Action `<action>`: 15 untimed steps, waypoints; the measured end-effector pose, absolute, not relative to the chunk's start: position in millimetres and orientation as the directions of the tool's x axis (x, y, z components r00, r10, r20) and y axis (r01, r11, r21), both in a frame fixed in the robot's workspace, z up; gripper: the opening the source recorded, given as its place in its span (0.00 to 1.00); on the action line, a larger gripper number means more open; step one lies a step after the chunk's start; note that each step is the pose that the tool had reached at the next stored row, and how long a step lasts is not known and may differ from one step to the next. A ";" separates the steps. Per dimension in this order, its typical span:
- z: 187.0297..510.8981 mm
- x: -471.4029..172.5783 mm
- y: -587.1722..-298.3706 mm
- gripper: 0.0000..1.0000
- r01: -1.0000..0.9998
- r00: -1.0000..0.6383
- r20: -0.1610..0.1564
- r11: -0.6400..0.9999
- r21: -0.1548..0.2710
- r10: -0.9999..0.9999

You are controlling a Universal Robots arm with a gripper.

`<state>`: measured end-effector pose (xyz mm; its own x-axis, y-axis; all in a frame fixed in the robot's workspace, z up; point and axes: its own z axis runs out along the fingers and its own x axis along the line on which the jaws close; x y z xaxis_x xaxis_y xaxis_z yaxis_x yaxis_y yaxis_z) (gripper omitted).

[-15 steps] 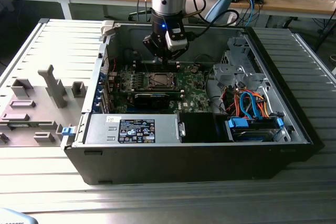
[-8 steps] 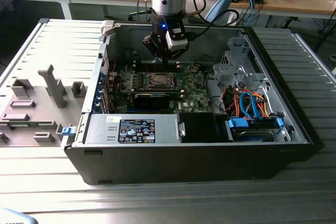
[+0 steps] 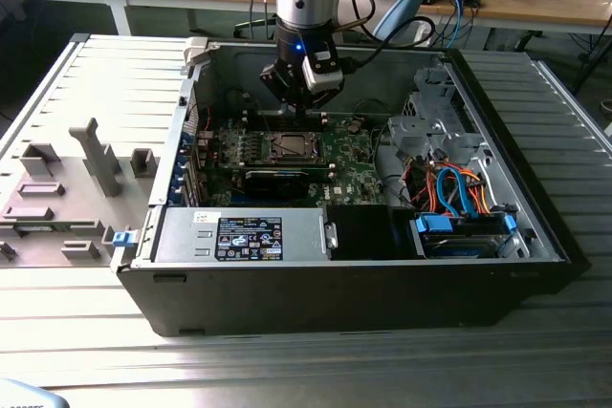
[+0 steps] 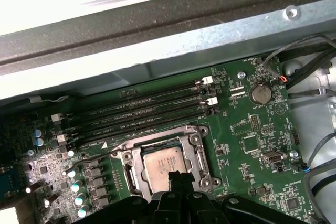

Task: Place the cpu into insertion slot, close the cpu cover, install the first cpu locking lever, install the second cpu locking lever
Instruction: 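Install the first cpu locking lever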

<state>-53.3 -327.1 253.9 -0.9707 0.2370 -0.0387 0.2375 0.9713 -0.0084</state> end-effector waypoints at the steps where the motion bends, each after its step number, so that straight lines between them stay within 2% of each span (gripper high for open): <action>1: 253.9 -53.3 -327.1 0.11 0.236 -0.971 -0.039 0.972 -0.008 0.235; 15: 253.9 -53.3 -327.1 0.11 0.211 -0.977 -0.039 0.978 -0.008 0.210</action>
